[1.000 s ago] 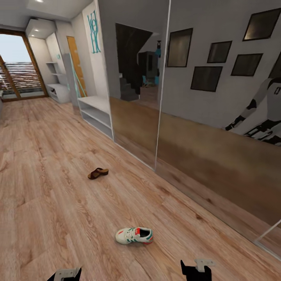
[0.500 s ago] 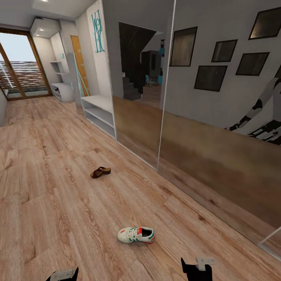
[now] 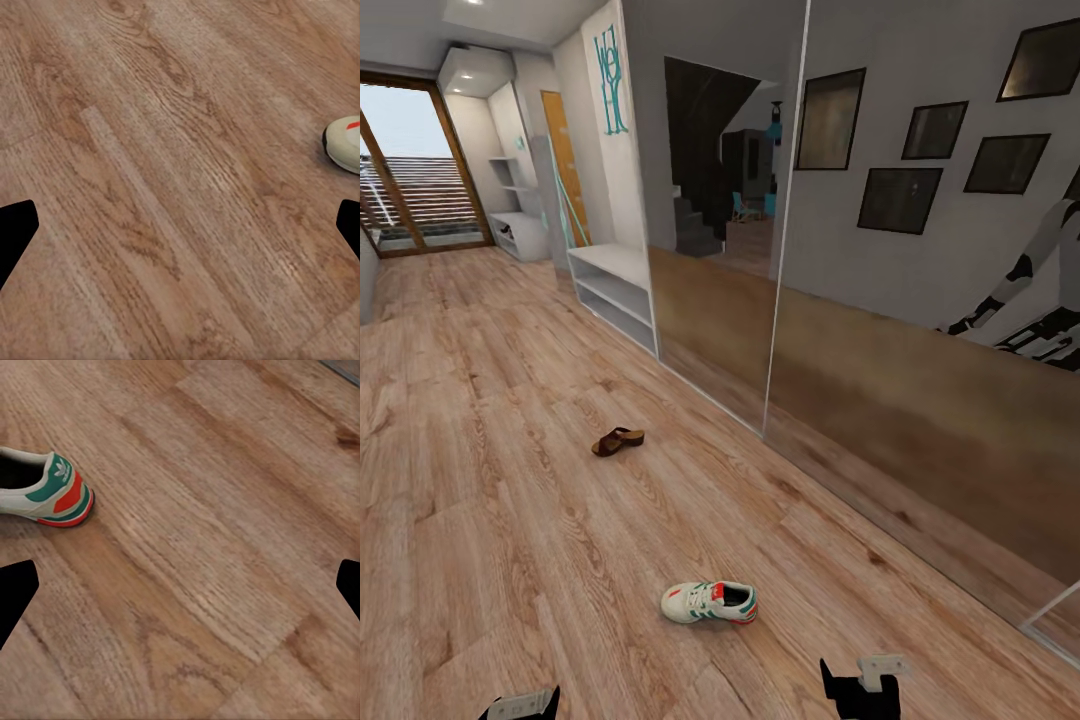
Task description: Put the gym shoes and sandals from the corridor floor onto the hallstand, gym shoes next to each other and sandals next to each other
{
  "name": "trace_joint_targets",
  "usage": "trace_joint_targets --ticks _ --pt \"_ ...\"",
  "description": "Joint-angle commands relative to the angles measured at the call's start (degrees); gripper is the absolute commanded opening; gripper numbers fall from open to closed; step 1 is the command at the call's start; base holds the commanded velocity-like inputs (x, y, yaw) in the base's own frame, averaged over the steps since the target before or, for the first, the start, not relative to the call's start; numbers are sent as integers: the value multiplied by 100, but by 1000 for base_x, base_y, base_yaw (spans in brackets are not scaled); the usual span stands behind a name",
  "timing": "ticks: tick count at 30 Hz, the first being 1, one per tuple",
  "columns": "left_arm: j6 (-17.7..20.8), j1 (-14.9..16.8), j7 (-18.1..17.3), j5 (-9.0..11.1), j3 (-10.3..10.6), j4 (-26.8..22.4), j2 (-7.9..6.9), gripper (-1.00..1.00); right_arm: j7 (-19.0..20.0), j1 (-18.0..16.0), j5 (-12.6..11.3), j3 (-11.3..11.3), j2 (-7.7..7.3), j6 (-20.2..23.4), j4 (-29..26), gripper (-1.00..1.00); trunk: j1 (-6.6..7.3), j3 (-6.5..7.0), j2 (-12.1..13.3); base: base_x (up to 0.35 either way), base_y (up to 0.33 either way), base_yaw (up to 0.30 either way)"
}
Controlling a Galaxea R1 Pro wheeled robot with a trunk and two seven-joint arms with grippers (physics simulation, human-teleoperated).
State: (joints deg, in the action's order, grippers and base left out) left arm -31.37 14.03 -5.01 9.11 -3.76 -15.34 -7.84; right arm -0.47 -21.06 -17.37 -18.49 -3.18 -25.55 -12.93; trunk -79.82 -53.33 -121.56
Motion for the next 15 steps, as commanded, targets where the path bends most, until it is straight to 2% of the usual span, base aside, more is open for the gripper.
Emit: trace_joint_targets --ticks 1,6,11,15 --pt "-10 3 -53 38 -28 5 2 100 -5 -3 -56 -45 -5 -19 2 100 1 -5 -2 0 0 0" --pt "-10 3 -53 38 -28 5 1 100 -13 -3 -61 -32 -14 -20 1 100 1 -5 -2 0 0 14" --pt "-10 3 -53 38 -28 5 1 100 -15 -3 -62 -32 -8 -20 4 100 1 -5 -2 10 -22 239" --pt "-10 3 -53 38 -28 5 3 100 -15 -3 -63 -32 -8 -20 6 100 1 -5 -2 77 -129 266"
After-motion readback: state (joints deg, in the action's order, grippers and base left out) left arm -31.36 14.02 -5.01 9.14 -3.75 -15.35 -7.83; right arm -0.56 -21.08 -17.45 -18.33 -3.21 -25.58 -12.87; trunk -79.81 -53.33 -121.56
